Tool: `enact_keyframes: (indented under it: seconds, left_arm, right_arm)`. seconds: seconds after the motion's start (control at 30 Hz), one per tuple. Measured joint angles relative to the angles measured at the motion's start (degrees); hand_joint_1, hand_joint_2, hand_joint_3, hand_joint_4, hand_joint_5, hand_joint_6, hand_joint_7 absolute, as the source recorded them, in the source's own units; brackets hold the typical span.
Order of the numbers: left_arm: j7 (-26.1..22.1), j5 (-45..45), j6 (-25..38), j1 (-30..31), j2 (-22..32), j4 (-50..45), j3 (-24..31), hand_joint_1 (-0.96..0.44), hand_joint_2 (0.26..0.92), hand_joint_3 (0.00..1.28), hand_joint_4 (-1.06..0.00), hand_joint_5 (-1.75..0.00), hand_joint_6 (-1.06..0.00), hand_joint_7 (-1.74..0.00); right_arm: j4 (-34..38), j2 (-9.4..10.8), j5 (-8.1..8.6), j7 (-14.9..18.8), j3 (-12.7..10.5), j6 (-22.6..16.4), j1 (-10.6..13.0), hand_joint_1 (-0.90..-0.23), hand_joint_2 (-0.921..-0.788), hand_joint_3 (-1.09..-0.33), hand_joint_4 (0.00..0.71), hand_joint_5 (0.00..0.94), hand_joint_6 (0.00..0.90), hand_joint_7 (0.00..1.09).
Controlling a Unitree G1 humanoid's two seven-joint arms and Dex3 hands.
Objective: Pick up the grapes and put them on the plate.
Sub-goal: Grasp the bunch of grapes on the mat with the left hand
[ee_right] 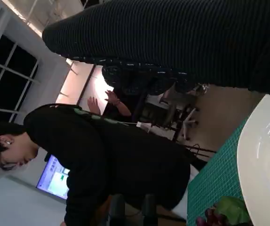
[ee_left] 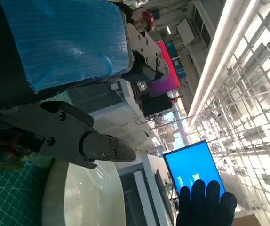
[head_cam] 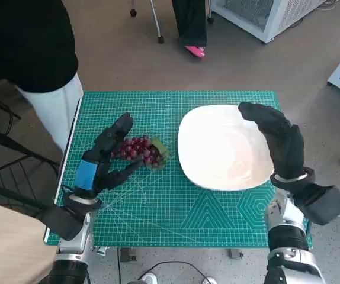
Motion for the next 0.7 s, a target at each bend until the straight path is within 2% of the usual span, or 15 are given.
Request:
enact_keyframes:
  seconds: [0.7]
  left_arm:
    - [0.5,0.0,0.0,0.0,0.0,0.0,0.0,-0.40,0.921,0.07,-0.40,0.00,-0.44,0.00]
  right_arm:
    - [0.0,0.0,-0.03,-0.5,0.0,-0.2,0.0,-0.488,-0.921,-0.550,0.255,0.000,0.231,0.00]
